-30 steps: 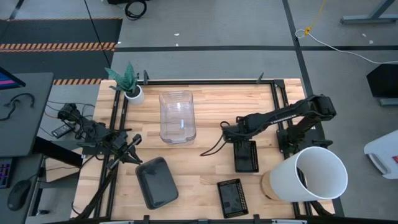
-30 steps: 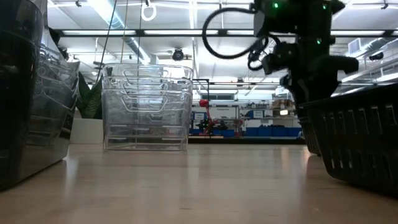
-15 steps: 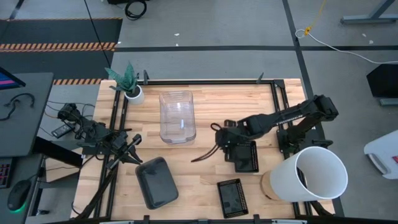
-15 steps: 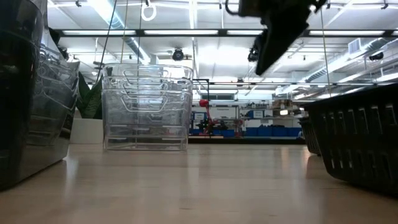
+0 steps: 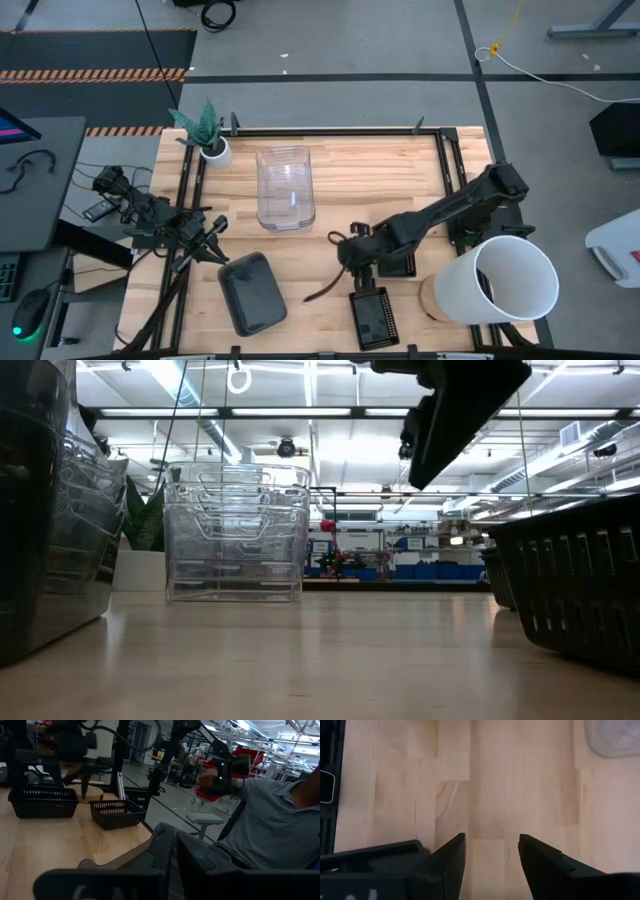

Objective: Stack baskets by color
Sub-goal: Stack the bottom black bin on the top black bin

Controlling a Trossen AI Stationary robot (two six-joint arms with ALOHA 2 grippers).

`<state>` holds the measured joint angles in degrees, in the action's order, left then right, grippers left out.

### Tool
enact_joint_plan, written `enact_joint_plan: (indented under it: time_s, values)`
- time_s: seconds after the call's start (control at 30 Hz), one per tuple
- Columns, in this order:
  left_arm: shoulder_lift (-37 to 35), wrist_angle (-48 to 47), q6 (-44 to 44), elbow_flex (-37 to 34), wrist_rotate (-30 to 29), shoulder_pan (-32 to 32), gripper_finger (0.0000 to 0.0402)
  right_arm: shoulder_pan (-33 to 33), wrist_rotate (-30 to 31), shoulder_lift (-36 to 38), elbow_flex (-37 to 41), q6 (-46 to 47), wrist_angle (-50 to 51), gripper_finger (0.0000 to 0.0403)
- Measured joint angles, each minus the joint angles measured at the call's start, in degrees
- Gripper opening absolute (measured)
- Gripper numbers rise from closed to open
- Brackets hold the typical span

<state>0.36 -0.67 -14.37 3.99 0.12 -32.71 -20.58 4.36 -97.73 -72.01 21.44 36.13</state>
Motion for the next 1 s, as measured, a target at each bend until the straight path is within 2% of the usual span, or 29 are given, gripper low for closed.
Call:
enact_joint_plan:
  time_s: [0.33,0.53,0.87,1.0]
  values:
    - [0.0,0.0,0.0,0.0,0.0,0.0,0.0033,-3.23,0.02,-12.5,-16.56,0.52,10.84,0.0188]
    - [0.0,0.0,0.0,0.0,0.0,0.0,0.0028,-4.28,-0.04,-17.29,-22.86,-0.14,14.26,0.0188]
    - [0.0,0.0,-0.01,0.0,0.0,0.0,0.0034,-5.68,-2.51,-18.54,-24.87,1.5,15.15,0.0221]
    - [0.0,0.0,-0.02,0.0,0.0,0.02,0.0028,-6.55,-1.62,-18.54,-24.92,1.35,20.37,0.0231]
